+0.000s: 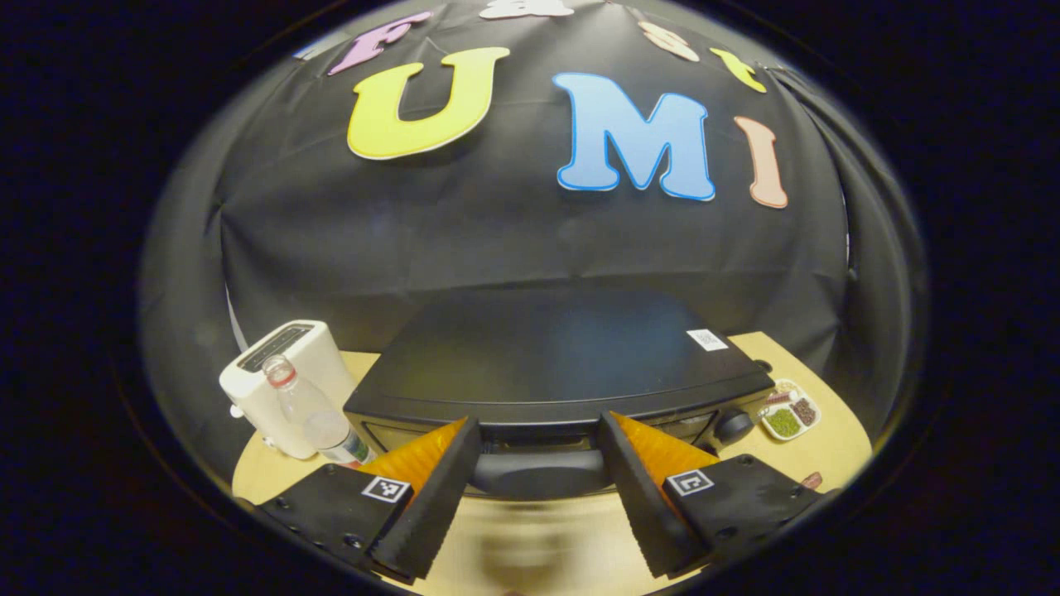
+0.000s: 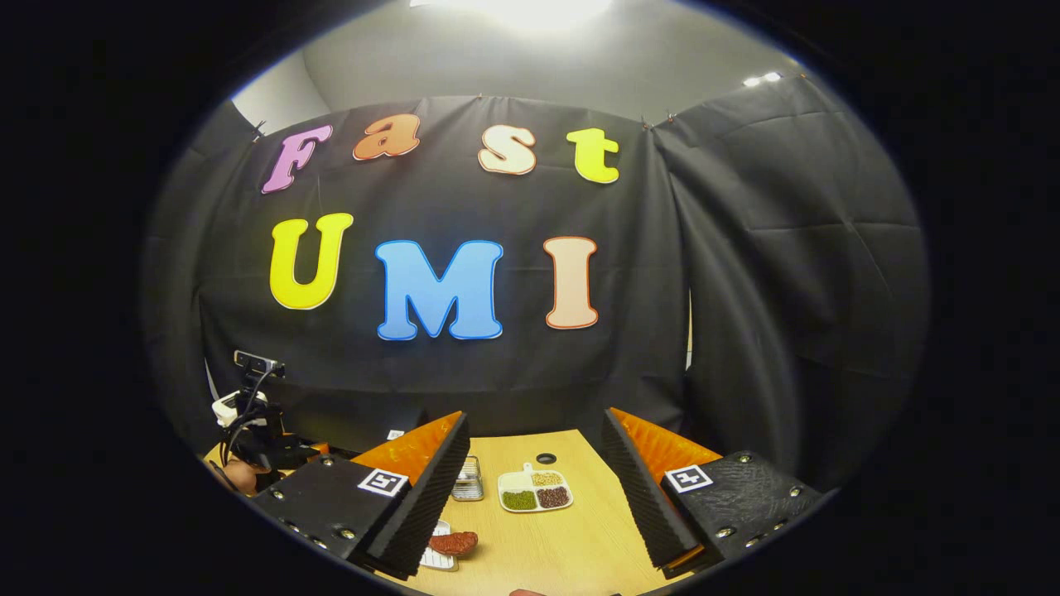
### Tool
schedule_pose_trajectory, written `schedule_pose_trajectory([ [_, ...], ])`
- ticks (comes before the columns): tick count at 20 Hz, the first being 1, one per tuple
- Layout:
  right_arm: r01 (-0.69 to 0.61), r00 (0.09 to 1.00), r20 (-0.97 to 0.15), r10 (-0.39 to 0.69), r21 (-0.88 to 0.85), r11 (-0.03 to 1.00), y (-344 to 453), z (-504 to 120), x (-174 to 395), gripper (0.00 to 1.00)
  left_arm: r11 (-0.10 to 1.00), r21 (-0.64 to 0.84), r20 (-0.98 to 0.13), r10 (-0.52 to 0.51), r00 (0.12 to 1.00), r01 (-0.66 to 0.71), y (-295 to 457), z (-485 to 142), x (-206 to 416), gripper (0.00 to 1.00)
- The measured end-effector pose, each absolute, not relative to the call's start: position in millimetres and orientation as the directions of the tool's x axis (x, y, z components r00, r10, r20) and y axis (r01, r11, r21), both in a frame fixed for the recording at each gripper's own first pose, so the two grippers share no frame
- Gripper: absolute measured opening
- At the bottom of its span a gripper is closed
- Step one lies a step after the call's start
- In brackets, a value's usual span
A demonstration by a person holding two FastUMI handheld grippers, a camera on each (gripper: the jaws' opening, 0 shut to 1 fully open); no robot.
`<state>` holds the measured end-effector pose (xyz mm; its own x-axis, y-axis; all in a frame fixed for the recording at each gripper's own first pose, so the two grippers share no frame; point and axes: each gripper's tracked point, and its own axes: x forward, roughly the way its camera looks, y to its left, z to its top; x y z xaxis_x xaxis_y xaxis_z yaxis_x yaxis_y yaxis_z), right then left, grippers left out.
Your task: Open the electric oven with the left hand, put the food in, and close the electric oven.
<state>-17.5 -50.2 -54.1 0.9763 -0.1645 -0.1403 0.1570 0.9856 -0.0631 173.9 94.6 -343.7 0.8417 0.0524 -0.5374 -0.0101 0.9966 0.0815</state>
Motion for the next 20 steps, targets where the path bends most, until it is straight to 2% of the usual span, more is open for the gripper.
schedule_pose_trajectory([
  [2, 0.153, 0.977, -0.139, -0.16, -0.064, 0.986, -50, -54, -20, 0.97, 0.997, 0.076, -0.541, 0.06, 0.839, -0.022, 94, -344, 171, 1.0],
  [3, 0.15, 0.978, -0.137, -0.157, -0.064, 0.987, -50, -53, -21, 0.97, 0.997, 0.077, -0.544, 0.063, 0.837, -0.025, 94, -344, 169, 0.97],
  [5, 0.145, 0.979, -0.135, -0.152, -0.065, 0.987, -49, -53, -22, 0.97, 0.996, 0.081, -0.547, 0.066, 0.834, -0.026, 93, -345, 161, 1.0],
  [6, 0.142, 0.98, -0.134, -0.149, -0.062, 0.988, -49, -53, -22, 0.97, 0.996, 0.081, -0.549, 0.066, 0.833, -0.025, 93, -345, 156, 0.97],
  [13, 0.118, 0.983, -0.134, -0.123, -0.05, 0.992, -42, -53, -23, 0.97, 0.998, 0.056, -0.582, 0.049, 0.812, -0.021, 91, -355, 112, 0.97],
  [14, 0.113, 0.984, -0.132, -0.119, -0.049, 0.992, -39, -51, -23, 0.97, 0.998, 0.053, -0.588, 0.048, 0.807, -0.021, 91, -358, 107, 1.0],
  [16, 0.105, 0.985, -0.131, -0.11, -0.046, 0.993, -37, -50, -24, 0.97, 0.999, 0.042, -0.598, 0.042, 0.801, -0.021, 90, -362, 96, 0.97],
  [20, 0.094, 0.986, -0.132, -0.1, -0.053, 0.994, -33, -50, -28, 0.97, 0.999, 0.038, -0.619, 0.029, 0.785, -0.007, 90, -374, 78, 0.97],
])
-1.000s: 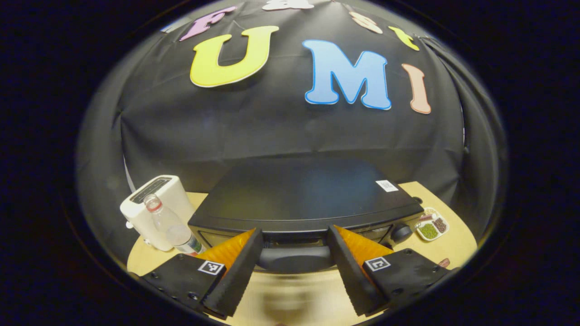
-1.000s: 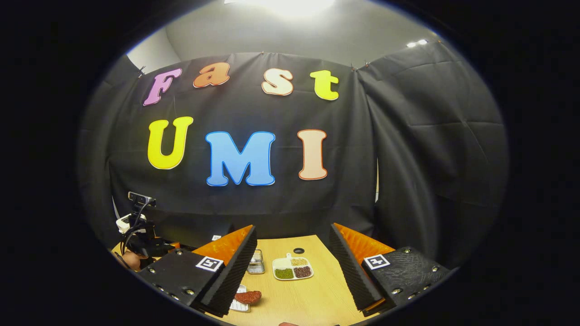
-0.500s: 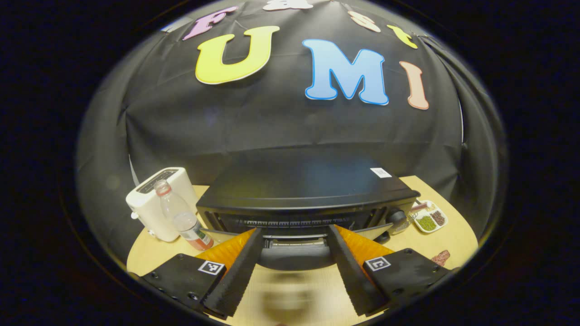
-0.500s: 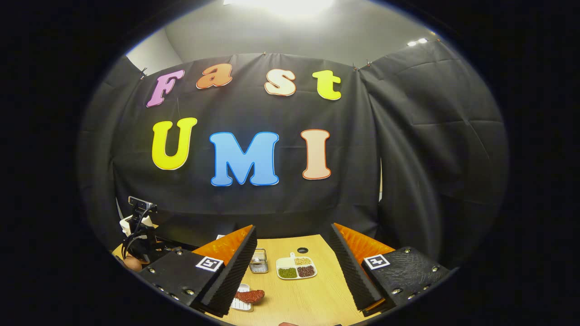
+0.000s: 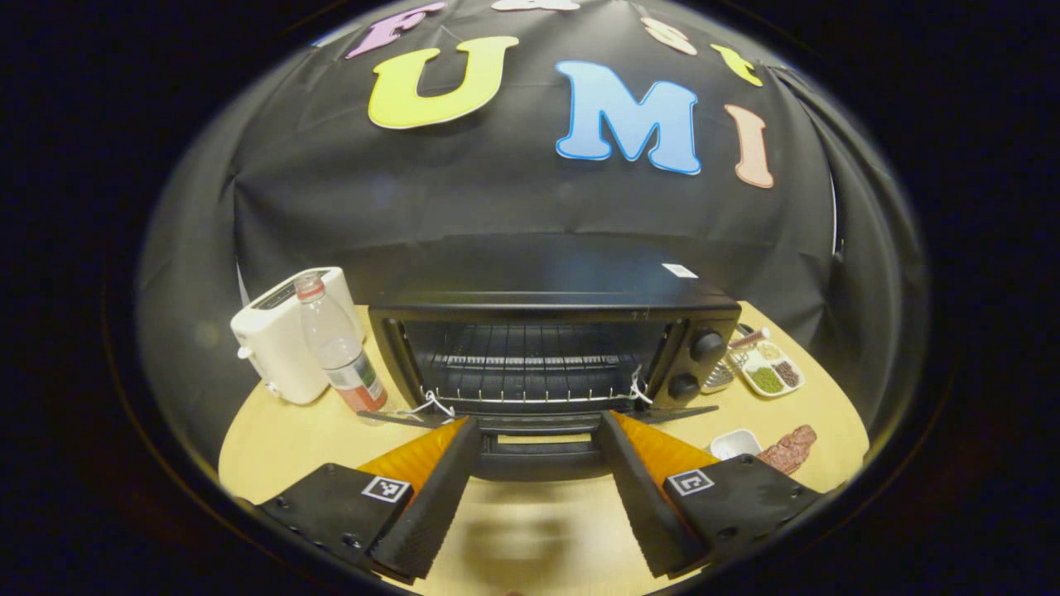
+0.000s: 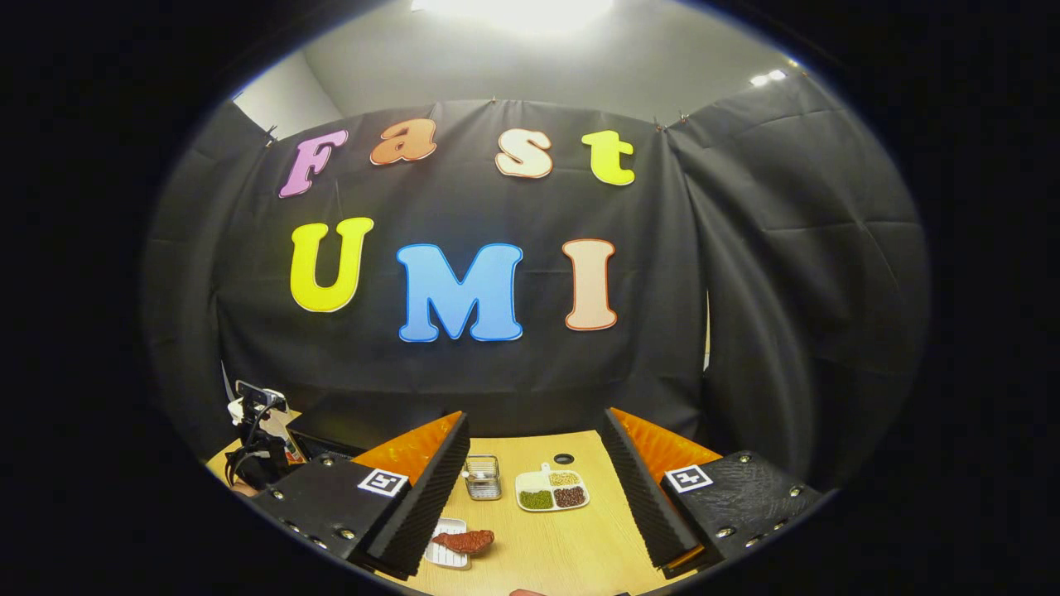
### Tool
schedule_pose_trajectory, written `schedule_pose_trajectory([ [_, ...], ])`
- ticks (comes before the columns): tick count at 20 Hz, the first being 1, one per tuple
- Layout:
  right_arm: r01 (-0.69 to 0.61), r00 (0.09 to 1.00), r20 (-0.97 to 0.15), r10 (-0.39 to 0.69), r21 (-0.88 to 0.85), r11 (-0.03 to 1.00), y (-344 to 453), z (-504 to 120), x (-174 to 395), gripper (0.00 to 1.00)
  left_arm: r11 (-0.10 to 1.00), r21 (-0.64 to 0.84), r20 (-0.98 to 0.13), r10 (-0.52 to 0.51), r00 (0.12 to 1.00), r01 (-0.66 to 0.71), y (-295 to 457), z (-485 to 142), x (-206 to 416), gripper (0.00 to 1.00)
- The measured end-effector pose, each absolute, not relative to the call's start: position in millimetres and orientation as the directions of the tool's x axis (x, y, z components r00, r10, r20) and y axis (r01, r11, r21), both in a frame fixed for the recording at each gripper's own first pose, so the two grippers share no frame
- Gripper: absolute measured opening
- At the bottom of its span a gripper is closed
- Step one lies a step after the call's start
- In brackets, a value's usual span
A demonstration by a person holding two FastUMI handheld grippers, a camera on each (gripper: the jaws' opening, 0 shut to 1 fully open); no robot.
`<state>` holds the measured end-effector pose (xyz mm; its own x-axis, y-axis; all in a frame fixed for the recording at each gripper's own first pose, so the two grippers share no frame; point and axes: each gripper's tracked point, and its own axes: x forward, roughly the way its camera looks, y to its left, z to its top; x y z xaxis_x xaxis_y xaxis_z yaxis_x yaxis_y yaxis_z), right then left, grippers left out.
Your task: Open the electric oven with the left hand, put the food in, and close the electric oven.
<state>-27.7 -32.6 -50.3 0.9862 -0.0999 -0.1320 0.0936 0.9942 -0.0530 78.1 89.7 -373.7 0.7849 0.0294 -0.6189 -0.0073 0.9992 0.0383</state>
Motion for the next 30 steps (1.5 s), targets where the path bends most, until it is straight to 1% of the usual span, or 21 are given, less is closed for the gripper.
schedule_pose_trajectory([
  [8, 0.084, 0.985, -0.144, -0.092, -0.062, 0.995, -28, -50, -36, 0.97, 0.998, 0.063, -0.654, 0.03, 0.756, 0.016, 90, -393, 52, 0.97],
  [9, 0.081, 0.985, -0.144, -0.09, -0.063, 0.995, -27, -50, -37, 0.97, 0.998, 0.063, -0.66, 0.03, 0.751, 0.016, 89, -397, 49, 1.0],
  [11, 0.076, 0.986, -0.146, -0.085, -0.065, 0.995, -25, -50, -39, 0.97, 0.998, 0.061, -0.678, 0.03, 0.734, 0.016, 88, -408, 40, 1.0],
  [12, 0.073, 0.986, -0.147, -0.082, -0.066, 0.995, -24, -50, -38, 0.97, 0.998, 0.061, -0.689, 0.03, 0.724, 0.017, 89, -412, 36, 0.97],
  [13, 0.07, 0.986, -0.149, -0.08, -0.066, 0.995, -23, -50, -39, 0.97, 0.998, 0.06, -0.696, 0.032, 0.718, 0.013, 89, -416, 33, 1.0],
  [17, 0.059, 0.984, -0.166, -0.071, -0.077, 0.995, -22, -57, -39, 0.97, 0.998, 0.064, -0.693, 0.044, 0.719, 0.001, 95, -417, 35, 1.0],
  [20, 0.055, 0.981, -0.182, -0.067, -0.068, 0.996, -22, -62, -40, 0.97, 0.998, 0.065, -0.719, 0.042, 0.694, 0.007, 99, -425, 29, 1.0],
  [21, 0.055, 0.98, -0.185, -0.067, -0.066, 0.996, -22, -63, -40, 0.97, 0.997, 0.081, -0.72, 0.062, 0.692, -0.004, 106, -431, 29, 0.97],
  [22, 0.055, 0.98, -0.187, -0.067, -0.068, 0.996, -23, -64, -40, 0.97, 0.997, 0.079, -0.72, 0.067, 0.691, -0.016, 108, -431, 30, 1.0],
  [23, 0.056, 0.98, -0.187, -0.068, -0.07, 0.996, -25, -65, -38, 0.97, 0.997, 0.064, -0.712, 0.067, 0.699, -0.031, 108, -427, 30, 0.97],
  [26, 0.054, 0.975, -0.213, -0.068, -0.067, 0.996, -28, -75, -36, 0.97, 0.997, 0.043, -0.654, 0.075, 0.753, -0.061, 110, -392, 44, 0.97],
  [27, 0.045, 0.971, -0.232, -0.058, -0.063, 0.997, -28, -80, -34, 0.98, 0.997, 0.03, -0.623, 0.075, 0.779, -0.072, 109, -372, 49, 0.97],
  [28, 0.029, 0.967, -0.249, -0.042, -0.055, 0.998, -26, -85, -32, 0.97, 0.996, 0.02, -0.588, 0.079, 0.805, -0.083, 108, -348, 55, 1.0],
  [29, 0.009, 0.964, -0.264, -0.021, -0.048, 0.999, -24, -90, -29, 0.97, 0.996, 0.007, -0.546, 0.082, 0.834, -0.093, 109, -325, 59, 0.97],
  [30, -0.013, 0.96, -0.28, 0.0, -0.044, 0.999, -22, -97, -26, 0.97, 0.995, -0.005, -0.497, 0.086, 0.863, -0.102, 107, -297, 64, 1.0],
])
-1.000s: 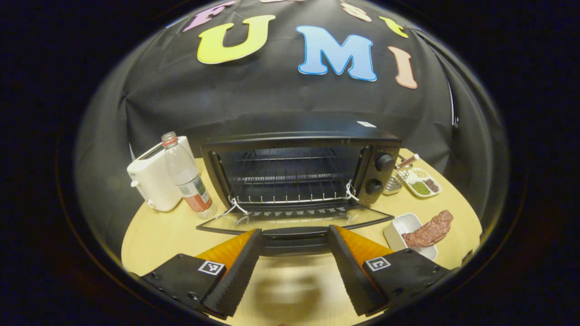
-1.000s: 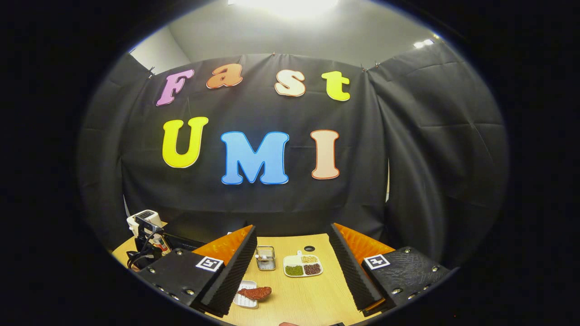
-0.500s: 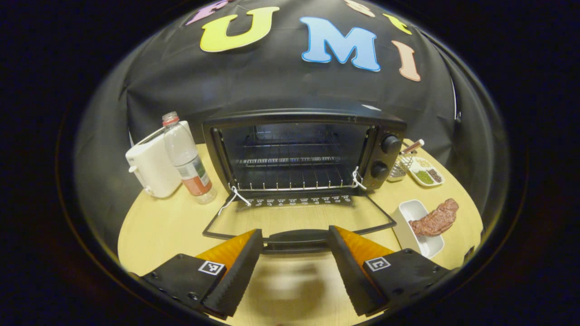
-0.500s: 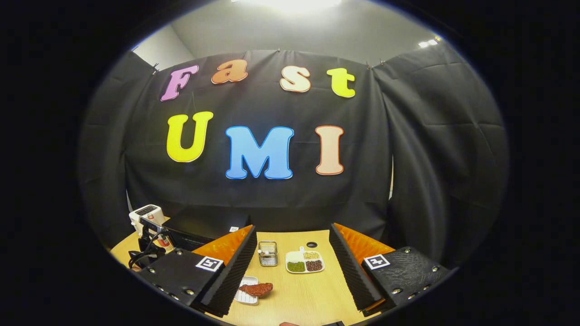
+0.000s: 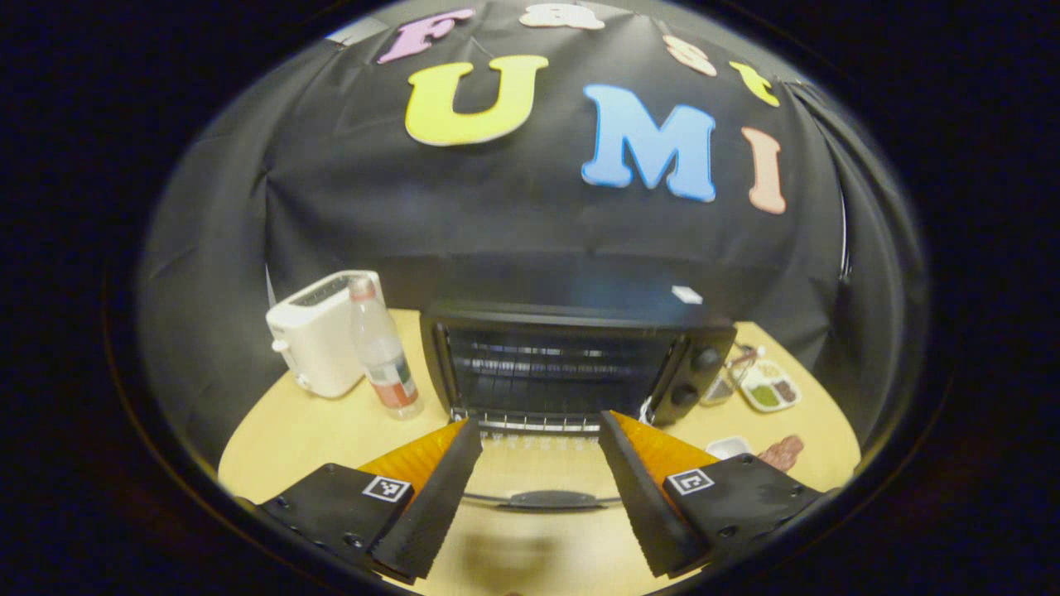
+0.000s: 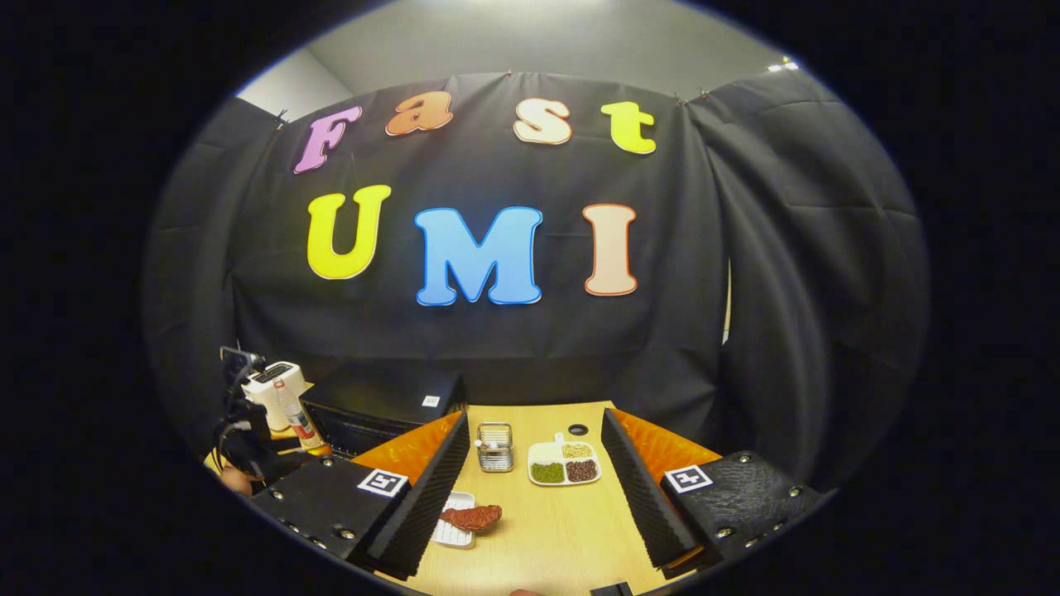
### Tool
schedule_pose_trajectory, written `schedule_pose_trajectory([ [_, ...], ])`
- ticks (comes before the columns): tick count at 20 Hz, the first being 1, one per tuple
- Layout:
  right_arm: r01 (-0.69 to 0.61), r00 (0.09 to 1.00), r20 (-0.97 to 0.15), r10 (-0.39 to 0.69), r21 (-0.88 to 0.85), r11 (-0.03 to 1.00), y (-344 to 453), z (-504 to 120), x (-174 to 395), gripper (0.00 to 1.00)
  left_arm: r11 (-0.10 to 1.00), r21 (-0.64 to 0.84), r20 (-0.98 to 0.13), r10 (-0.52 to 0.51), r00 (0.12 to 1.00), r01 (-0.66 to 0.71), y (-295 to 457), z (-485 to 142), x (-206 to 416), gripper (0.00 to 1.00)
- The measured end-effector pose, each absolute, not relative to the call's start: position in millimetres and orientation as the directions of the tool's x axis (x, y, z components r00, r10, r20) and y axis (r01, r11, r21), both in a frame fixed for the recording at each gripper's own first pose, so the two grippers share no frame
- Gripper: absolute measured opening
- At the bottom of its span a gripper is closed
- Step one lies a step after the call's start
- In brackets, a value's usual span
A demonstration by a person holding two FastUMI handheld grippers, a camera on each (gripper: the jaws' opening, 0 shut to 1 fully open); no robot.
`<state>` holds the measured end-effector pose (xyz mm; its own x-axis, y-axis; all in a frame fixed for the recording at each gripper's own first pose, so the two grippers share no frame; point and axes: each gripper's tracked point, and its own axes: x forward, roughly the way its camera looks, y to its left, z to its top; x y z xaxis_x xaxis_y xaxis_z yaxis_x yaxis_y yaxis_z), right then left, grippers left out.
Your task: Open the electric oven with the left hand, put the food in, and close the electric oven.
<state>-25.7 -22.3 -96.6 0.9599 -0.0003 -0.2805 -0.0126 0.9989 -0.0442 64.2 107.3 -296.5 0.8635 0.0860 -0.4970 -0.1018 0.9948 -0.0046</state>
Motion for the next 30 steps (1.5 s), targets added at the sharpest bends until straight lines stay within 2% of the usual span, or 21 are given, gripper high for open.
schedule_pose_trajectory([
  [2, -0.057, 0.945, -0.325, 0.05, -0.011, 0.998, -20, -113, -20, 0.97, 0.993, -0.02, -0.401, 0.097, 0.911, -0.114, 107, -240, 67, 0.97],
  [6, -0.095, 0.895, -0.415, 0.162, 0.178, 0.979, -18, -154, -6, 0.97, 0.991, -0.045, -0.224, 0.111, 0.968, -0.124, 97, -134, 66, 1.0],
  [9, -0.087, 0.838, -0.467, 0.282, 0.396, 0.914, -23, -196, 3, 0.97, 0.994, -0.04, -0.126, 0.099, 0.987, -0.105, 86, -70, 58, 0.97],
  [12, 0.019, 0.792, -0.513, 0.331, 0.562, 0.827, -44, -246, 13, 0.97, 0.996, -0.028, -0.07, 0.088, 0.994, -0.09, 72, -34, 48, 1.0],
  [13, 0.053, 0.78, -0.524, 0.341, 0.598, 0.799, -52, -260, 15, 0.93, 0.995, -0.022, -0.061, 0.091, 0.994, -0.093, 69, -25, 45, 1.0],
  [19, 0.162, 0.692, -0.571, 0.442, 0.719, 0.676, -51, -344, 10, 0.93, 0.995, -0.004, -0.049, 0.103, 0.993, -0.104, 56, -6, 31, 1.0],
  [20, 0.172, 0.676, -0.577, 0.459, 0.729, 0.663, -45, -357, 9, 0.93, 0.995, -0.006, -0.053, 0.104, 0.993, -0.104, 53, -6, 30, 0.96],
  [21, 0.171, 0.662, -0.58, 0.475, 0.733, 0.658, -38, -369, 9, 0.93, 0.995, -0.008, -0.058, 0.099, 0.993, -0.1, 50, -8, 29, 1.0],
  [25, 0.139, 0.593, -0.591, 0.547, 0.744, 0.653, -4, -400, 11, 0.93, 0.994, -0.029, -0.076, 0.104, 0.992, -0.106, 42, -18, 15, 1.0],
  [29, 0.094, 0.536, -0.606, 0.588, 0.735, 0.672, 20, -423, 15, 0.93, 0.987, -0.014, -0.1, 0.159, 0.982, -0.162, 47, -21, 2, 1.0],
  [30, 0.085, 0.525, -0.611, 0.592, 0.73, 0.678, 23, -427, 16, 0.93, 0.984, -0.027, -0.11, 0.171, 0.979, -0.175, 48, -22, -2, 0.89],
])
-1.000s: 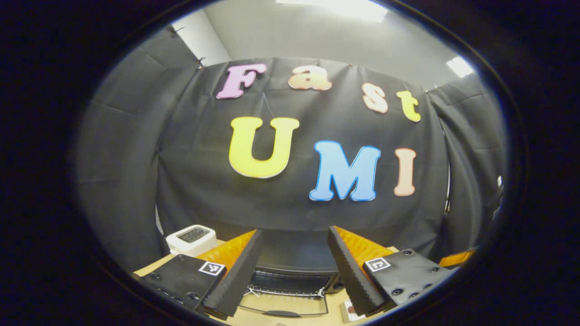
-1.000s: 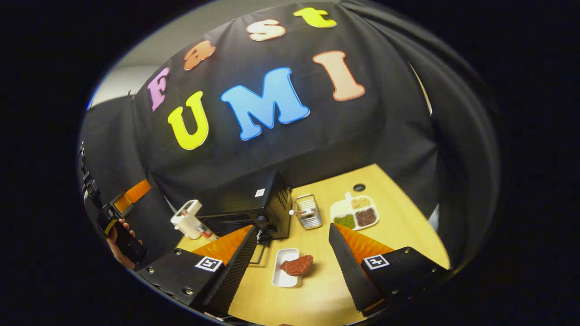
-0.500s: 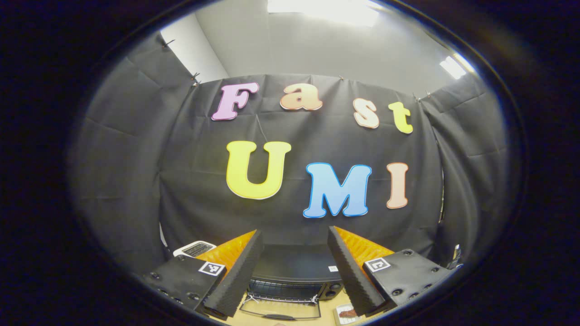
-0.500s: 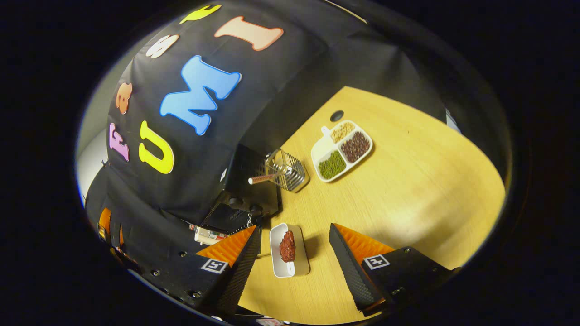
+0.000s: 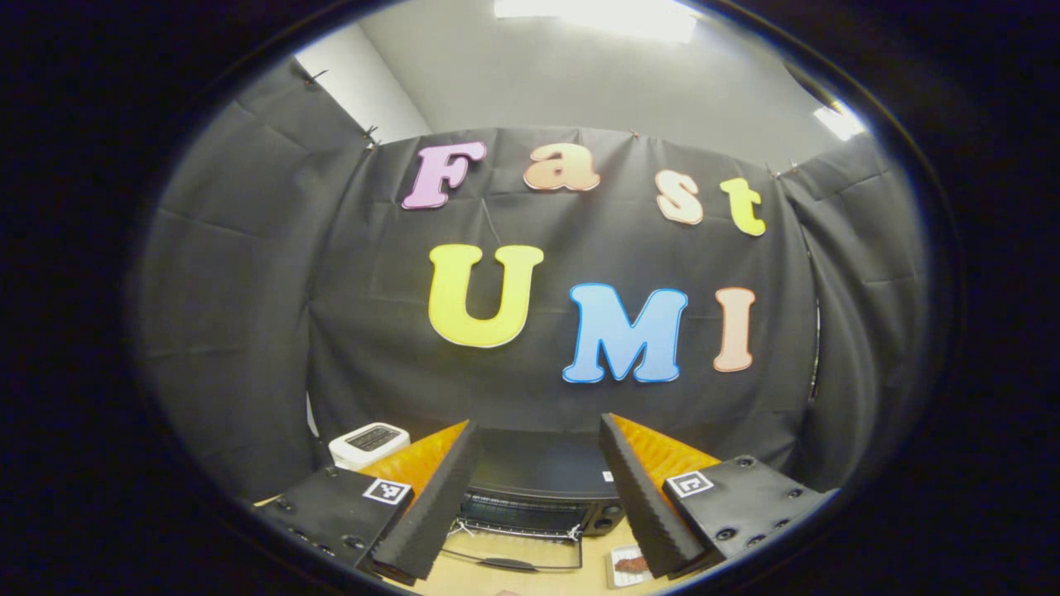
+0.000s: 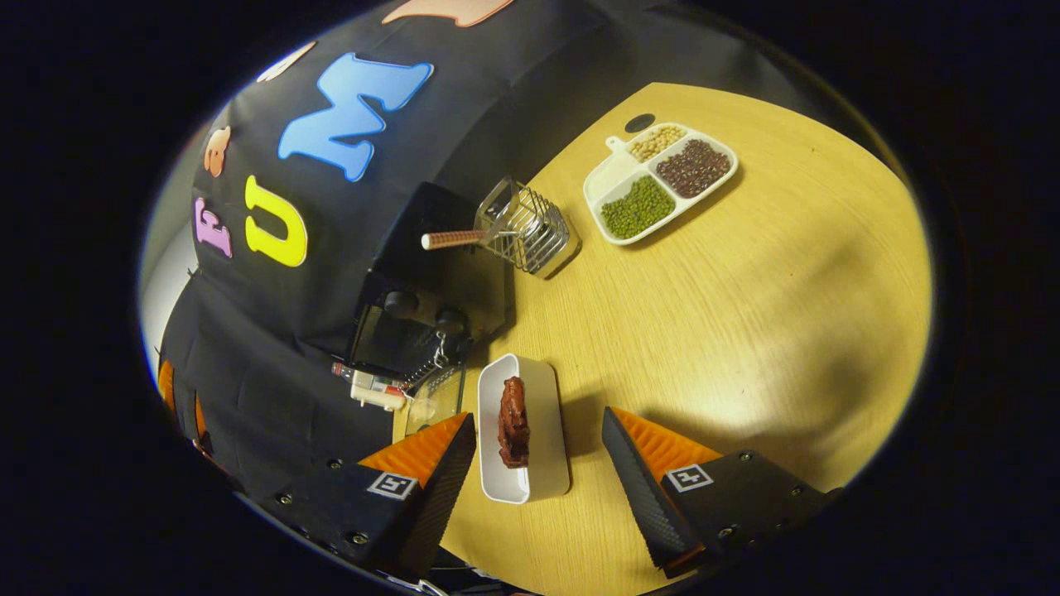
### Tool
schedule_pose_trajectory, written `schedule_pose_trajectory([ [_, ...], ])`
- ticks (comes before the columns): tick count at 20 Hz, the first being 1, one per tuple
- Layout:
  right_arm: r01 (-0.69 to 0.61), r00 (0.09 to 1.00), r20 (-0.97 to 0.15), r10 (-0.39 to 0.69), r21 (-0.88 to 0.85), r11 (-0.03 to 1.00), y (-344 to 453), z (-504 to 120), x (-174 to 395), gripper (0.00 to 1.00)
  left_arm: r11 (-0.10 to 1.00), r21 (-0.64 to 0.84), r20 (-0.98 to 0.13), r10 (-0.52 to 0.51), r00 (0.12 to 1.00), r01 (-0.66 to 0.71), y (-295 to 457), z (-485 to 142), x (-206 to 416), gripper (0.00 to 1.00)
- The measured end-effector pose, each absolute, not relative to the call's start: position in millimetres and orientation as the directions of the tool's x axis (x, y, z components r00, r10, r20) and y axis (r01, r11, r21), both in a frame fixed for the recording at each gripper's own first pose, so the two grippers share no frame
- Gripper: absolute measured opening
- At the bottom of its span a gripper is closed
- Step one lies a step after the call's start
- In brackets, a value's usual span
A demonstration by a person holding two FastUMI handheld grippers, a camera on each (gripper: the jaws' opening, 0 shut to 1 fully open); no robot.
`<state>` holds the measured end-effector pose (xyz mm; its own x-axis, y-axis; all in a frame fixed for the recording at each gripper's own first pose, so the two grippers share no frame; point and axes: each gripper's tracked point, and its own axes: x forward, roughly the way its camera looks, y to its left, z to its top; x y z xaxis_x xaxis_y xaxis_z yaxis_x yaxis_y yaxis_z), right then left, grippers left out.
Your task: Open the electric oven with the left hand, put the food in, and close the electric oven.
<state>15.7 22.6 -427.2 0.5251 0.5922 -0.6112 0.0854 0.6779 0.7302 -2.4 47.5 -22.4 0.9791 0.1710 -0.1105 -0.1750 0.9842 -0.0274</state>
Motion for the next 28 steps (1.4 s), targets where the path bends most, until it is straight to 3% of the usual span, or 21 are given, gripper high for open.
schedule_pose_trajectory([
  [2, 0.079, 0.512, -0.612, 0.603, 0.733, 0.676, 28, -435, 18, 0.93, 0.976, -0.056, -0.116, 0.205, 0.972, -0.213, 53, -23, -9, 0.94],
  [3, 0.082, 0.505, -0.607, 0.613, 0.741, 0.667, 31, -436, 19, 0.85, 0.972, -0.066, -0.116, 0.218, 0.969, -0.227, 55, -23, -13, 0.96],
  [4, 0.085, 0.502, -0.604, 0.619, 0.747, 0.659, 33, -436, 18, 0.85, 0.97, -0.067, -0.119, 0.226, 0.967, -0.235, 57, -24, -16, 0.98],
  [5, 0.086, 0.492, -0.596, 0.634, 0.758, 0.647, 37, -437, 18, 0.7, 0.97, -0.06, -0.124, 0.229, 0.966, -0.238, 58, -26, -20, 1.0],
  [7, 0.078, 0.496, -0.576, 0.65, 0.775, 0.627, 41, -432, 18, 0.68, 0.973, -0.036, -0.135, 0.221, 0.966, -0.227, 61, -31, -20, 1.0],
  [9, 0.071, 0.512, -0.565, 0.647, 0.778, 0.624, 46, -431, 23, 0.28, 0.977, -0.032, -0.146, 0.204, 0.968, -0.211, 63, -35, -17, 1.0],
  [11, 0.077, 0.53, -0.555, 0.641, 0.785, 0.615, 65, -442, 25, 0.24, 0.981, -0.047, -0.144, 0.178, 0.973, -0.187, 66, -35, -11, 1.0],
  [12, 0.091, 0.532, -0.559, 0.636, 0.785, 0.613, 51, -427, 29, 0.12, 0.985, -0.052, -0.139, 0.158, 0.978, -0.167, 67, -33, -7, 1.0],
  [19, 0.131, 0.606, -0.524, 0.598, 0.807, 0.575, 59, -395, 32, 0.11, 0.998, -0.05, -0.12, 0.043, 0.992, -0.049, 100, -25, 11, 1.0],
  [28, 0.075, 0.757, -0.302, 0.58, 0.922, 0.381, 102, -287, 16, 0.11, 0.996, -0.09, -0.136, -0.038, 0.99, 0.026, 148, -40, 23, 1.0],
])
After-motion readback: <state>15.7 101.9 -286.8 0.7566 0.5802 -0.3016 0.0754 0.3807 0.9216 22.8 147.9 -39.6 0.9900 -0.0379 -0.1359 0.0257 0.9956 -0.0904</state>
